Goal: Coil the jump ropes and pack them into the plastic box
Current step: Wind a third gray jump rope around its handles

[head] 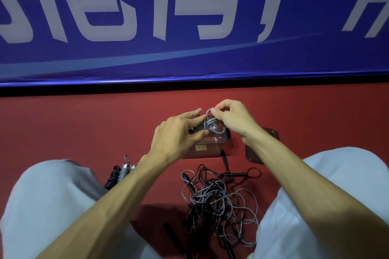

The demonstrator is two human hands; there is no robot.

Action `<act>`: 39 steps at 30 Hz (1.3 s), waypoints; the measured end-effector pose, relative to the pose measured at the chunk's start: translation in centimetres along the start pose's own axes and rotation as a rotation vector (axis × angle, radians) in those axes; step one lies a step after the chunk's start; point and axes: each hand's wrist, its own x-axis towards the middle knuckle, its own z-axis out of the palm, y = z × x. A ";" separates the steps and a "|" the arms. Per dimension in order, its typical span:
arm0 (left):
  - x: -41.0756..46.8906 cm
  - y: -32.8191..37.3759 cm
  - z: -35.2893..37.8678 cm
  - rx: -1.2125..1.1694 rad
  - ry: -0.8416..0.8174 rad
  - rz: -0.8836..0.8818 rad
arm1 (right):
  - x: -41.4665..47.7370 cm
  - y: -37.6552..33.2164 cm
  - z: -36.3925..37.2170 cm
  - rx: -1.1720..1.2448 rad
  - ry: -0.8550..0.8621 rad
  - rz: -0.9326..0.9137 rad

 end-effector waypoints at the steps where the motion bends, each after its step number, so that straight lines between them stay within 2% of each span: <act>1: 0.0 -0.1 0.1 -0.015 -0.003 -0.010 | 0.1 0.1 0.0 -0.033 0.010 -0.010; 5: -0.1 -0.3 0.3 0.008 -0.021 -0.031 | -0.1 0.3 0.1 -0.187 0.020 -0.050; 8: -0.1 -0.2 0.2 0.026 0.005 -0.051 | -0.4 0.1 0.4 -0.132 -0.024 -0.028; 11: -0.2 0.0 0.2 -0.003 0.028 -0.062 | -0.8 -0.4 0.4 0.052 -0.094 0.080; 16: -0.1 -0.3 0.2 -0.107 0.070 -0.125 | -1.3 -1.1 -0.2 0.503 -0.314 0.308; 18: 0.0 -0.5 0.4 -0.113 0.051 -0.133 | -1.4 -1.2 -0.4 0.577 -0.343 0.342; 23: 0.4 -1.3 0.6 -0.209 -0.090 -0.107 | -1.4 -1.1 -0.3 0.490 -0.342 0.289; 26: 0.0 -0.9 0.5 -0.147 -0.153 -0.087 | -1.3 -1.0 -0.1 0.440 -0.326 0.285; 32: 0.0 -0.7 0.6 0.000 -0.109 -0.071 | -1.3 -1.2 0.0 0.390 -0.351 0.258; 35: 0.0 -0.8 0.9 -0.042 -0.188 -0.049 | -0.7 -0.6 -0.7 -0.041 -0.172 0.046; 36: 0.1 -1.0 0.9 -0.082 -0.209 -0.044 | -0.5 -0.5 -0.9 -0.100 -0.103 -0.003; 39: 0.5 -1.5 0.8 -0.224 -0.237 -0.021 | -0.3 -0.4 -1.2 0.066 -0.015 -0.024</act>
